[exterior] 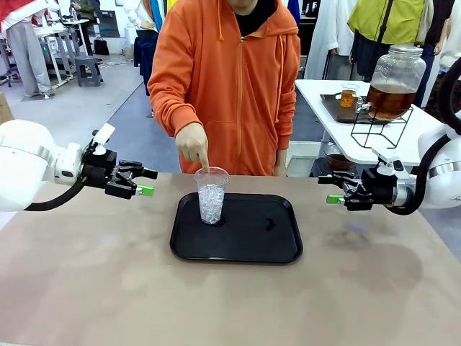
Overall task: Pour the drink into the iced cup.
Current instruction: Pick up the iced cup indicated by the human and present it to them.
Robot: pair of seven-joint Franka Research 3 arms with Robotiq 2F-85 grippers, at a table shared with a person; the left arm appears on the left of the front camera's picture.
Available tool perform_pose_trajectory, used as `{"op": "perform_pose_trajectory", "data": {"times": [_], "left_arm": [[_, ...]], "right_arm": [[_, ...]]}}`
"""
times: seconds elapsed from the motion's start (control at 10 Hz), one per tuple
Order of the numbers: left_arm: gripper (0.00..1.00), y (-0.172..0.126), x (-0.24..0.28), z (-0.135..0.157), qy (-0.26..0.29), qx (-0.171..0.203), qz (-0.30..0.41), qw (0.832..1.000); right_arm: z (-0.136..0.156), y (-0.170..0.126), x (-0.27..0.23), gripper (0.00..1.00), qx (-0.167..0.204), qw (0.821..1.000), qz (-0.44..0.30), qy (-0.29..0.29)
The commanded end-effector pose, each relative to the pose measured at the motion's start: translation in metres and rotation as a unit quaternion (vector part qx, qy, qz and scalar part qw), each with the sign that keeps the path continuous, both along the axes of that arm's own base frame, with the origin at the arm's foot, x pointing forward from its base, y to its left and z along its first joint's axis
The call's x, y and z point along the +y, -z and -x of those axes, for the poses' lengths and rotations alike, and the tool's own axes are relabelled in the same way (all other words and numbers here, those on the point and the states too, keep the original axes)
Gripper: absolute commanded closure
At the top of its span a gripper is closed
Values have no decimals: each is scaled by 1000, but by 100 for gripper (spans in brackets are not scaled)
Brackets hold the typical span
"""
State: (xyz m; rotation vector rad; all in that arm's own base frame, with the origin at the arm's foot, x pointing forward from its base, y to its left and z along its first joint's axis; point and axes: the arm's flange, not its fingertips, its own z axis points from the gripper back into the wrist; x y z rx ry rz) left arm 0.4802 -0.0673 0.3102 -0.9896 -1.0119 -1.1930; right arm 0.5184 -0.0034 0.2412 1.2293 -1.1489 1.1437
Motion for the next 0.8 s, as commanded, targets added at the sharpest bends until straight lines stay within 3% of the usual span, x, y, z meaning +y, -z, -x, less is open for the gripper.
{"op": "perform_pose_trajectory", "data": {"times": [0.0, 0.2, 0.5, 0.7], "left_arm": [[0, -5, 1, -1, 4, 9, -9, 1000], [0, 0, 0, 0, 2, 0, -2, 1000], [0, 24, -15, -24, 22, -72, -4, 997], [0, 32, -24, -34, 27, -99, -2, 995]], "right_arm": [[-1, -3, 1, 0, -3, 1000, -2, 1], [-1, -3, 1, 0, -3, 1000, -2, 1], [-1, -3, 1, 0, -3, 1000, -2, 1], [-1, -3, 1, 0, -3, 1000, -2, 1]]}}
